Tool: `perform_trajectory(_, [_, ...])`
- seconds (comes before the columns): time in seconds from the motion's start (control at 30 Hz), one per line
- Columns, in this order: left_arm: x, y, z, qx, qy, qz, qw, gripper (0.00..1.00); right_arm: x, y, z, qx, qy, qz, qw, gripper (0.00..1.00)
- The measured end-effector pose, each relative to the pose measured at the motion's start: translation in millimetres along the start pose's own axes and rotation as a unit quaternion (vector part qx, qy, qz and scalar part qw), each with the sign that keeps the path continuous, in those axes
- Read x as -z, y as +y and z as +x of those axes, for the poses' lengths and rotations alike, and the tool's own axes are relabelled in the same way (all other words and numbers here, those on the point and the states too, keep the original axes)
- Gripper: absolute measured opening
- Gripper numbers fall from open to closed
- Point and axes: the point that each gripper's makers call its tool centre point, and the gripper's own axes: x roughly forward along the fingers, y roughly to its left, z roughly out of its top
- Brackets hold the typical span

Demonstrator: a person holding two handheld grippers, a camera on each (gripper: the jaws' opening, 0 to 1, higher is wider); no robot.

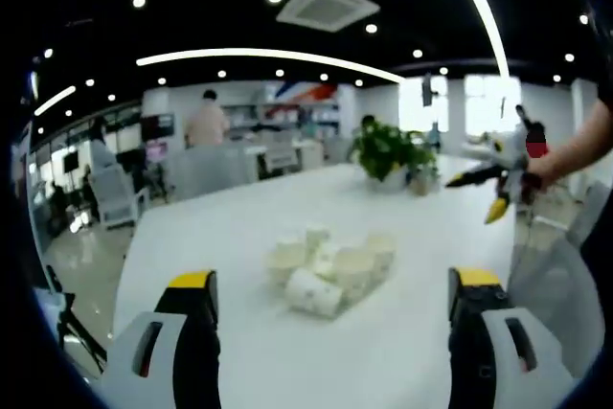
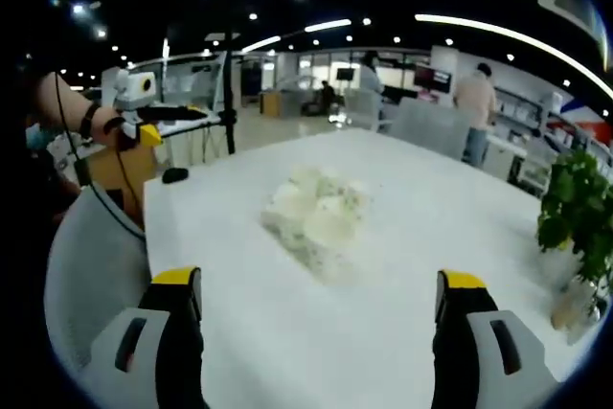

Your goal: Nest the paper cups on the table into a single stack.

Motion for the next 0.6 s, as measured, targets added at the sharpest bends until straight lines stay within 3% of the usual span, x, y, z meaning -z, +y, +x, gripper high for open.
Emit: perform_trajectory(0.6, [4.3,-2.4,-3.0,-0.001,0.005,-0.005,1.0000,1.00,5.8,7.6,1.5,-0.005,0.006,0.008,0.9999,1.00])
